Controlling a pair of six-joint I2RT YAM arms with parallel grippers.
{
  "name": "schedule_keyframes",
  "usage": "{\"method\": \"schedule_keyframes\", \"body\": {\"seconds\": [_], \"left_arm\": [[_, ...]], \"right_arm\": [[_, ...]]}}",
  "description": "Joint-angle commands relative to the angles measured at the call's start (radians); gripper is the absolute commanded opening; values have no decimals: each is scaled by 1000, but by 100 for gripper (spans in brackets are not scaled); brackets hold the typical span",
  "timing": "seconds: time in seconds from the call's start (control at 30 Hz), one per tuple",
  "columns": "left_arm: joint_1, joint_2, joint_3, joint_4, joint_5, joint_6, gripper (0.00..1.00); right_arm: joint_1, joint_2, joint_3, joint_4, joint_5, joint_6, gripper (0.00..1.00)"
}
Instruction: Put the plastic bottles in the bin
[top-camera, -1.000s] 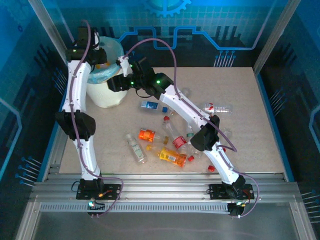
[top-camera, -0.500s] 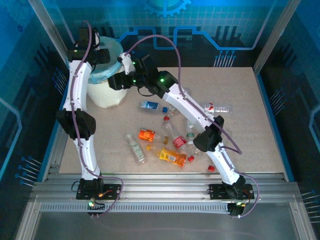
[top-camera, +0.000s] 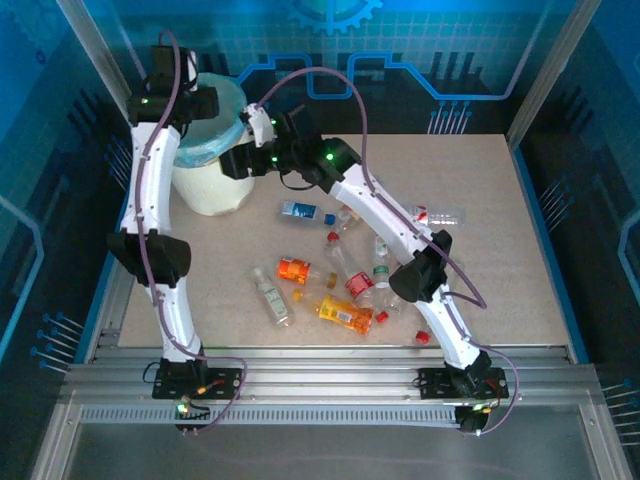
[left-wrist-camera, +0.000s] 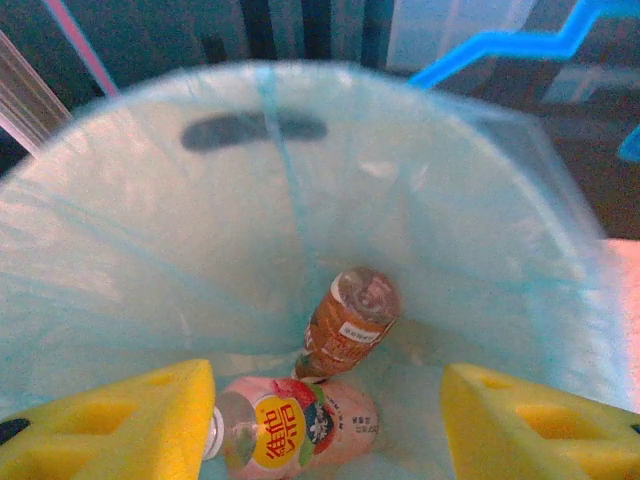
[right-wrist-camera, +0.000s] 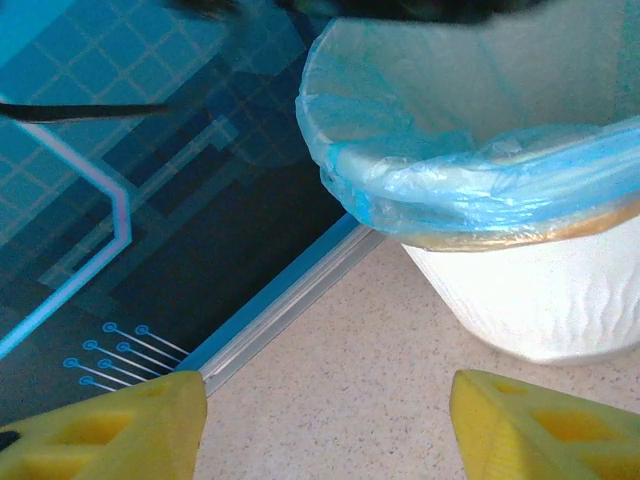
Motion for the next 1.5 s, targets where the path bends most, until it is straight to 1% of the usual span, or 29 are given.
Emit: {"method": "schedule_keyframes", "body": {"seconds": [0.0, 0.1, 0.13, 0.23, 0.3, 0.4, 0.5, 0.57, 0.67, 0.73, 0.83, 0.9, 0.97, 1.03, 1.2, 1.23, 1.33, 1.47], "left_arm": [[-8, -207, -48, 27, -34, -4, 62], [-26, -370, -233, 119, -36, -17, 63], [-39, -425, -299, 147, -40, -18, 66], [-85, -548, -444, 176, -57, -13, 68], [-124, -617, -528, 163, -73, -15, 68], [-189, -748, -718, 138, -73, -51, 68], [-230, -888, -935, 107, -19, -136, 68], [-236, -947, -1036, 33, 36, -207, 68], [-242, -984, -1147, -53, 131, -282, 68], [-242, -1002, -1223, -63, 185, -301, 68], [-242, -1011, -1313, -65, 204, -320, 68], [-242, -1001, -1353, -60, 227, -338, 68], [-242, -988, -1403, -27, 307, -362, 68], [-242, -978, -1465, 36, 389, -403, 68], [-242, -970, -1617, 203, 479, -520, 68], [-242, -967, -1652, 237, 484, -561, 68], [-242, -936, -1722, 307, 493, -623, 68], [-242, -892, -1780, 372, 475, -650, 68]], "right_arm": [[-15, -95, -17, -44, -49, 5, 67], [-23, -155, -85, -40, -76, -12, 67], [-26, -179, -115, -35, -86, -15, 67], [-32, -251, -213, -27, -95, -45, 67], [-34, -307, -295, -25, -89, -72, 67], [-44, -418, -473, 17, -112, -96, 67], [-42, -547, -687, 83, -108, -128, 67], [-40, -628, -816, 107, -112, -163, 67], [-37, -718, -975, 117, -103, -216, 67], [-37, -767, -1080, 149, -71, -219, 67], [-35, -806, -1194, 198, -85, -216, 66], [-25, -800, -1204, 175, -99, -218, 66], [0, -787, -1192, 136, -95, -236, 67], [37, -773, -1185, 109, -79, -270, 67], [118, -744, -1182, 55, -6, -321, 67], [137, -735, -1179, 32, 21, -331, 67], [190, -721, -1189, -5, 75, -356, 67], [243, -707, -1211, -28, 102, -380, 67]]}}
